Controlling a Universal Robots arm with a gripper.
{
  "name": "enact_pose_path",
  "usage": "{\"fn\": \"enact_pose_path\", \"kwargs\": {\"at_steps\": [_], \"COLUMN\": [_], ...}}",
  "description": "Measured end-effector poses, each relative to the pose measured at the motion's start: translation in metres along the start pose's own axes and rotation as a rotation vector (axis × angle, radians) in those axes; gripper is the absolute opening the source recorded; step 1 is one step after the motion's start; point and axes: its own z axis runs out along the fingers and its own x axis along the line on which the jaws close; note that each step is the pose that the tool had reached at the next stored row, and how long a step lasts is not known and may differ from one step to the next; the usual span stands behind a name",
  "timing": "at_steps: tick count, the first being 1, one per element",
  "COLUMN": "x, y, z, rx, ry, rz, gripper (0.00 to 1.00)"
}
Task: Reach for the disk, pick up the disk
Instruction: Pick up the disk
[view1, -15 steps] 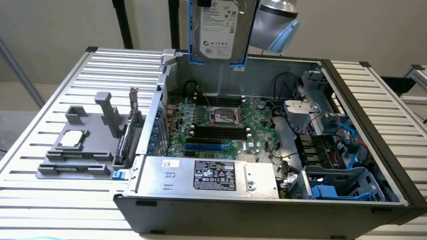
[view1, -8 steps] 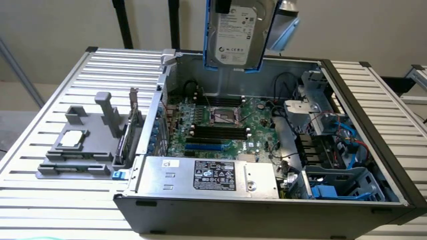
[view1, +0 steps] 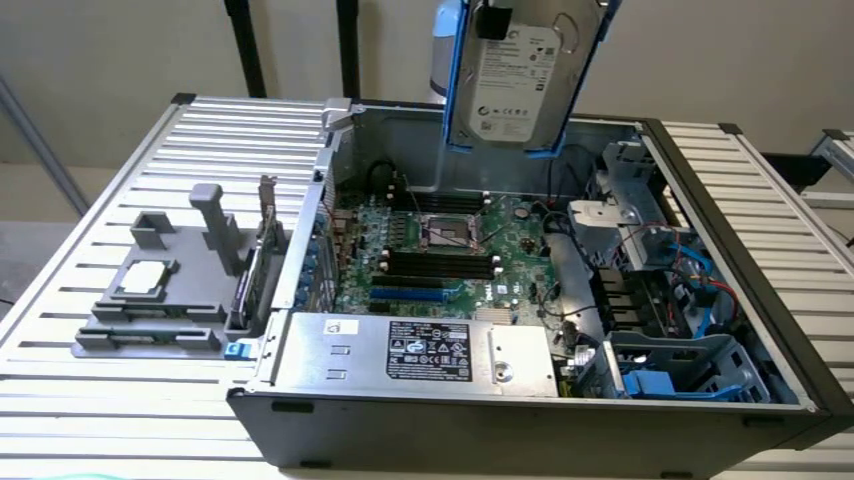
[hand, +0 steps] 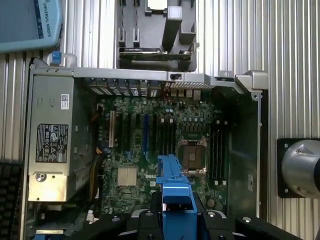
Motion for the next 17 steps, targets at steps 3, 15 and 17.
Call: {"fn": "enact_pose_path", "kwargs": {"at_steps": [3,15,17], "x": [0.007,0.046,0.054], "y": [-0.0115,-0.0315,-0.0334], "z": [-0.0009,-0.0046,-0.0053], "rx": [0.0,-0.0015,-0.0022], "ry": [0.0,0.0,0.0], "rz": [0.0,0.0,0.0], "gripper": [0.33,0.33,0.33]}}
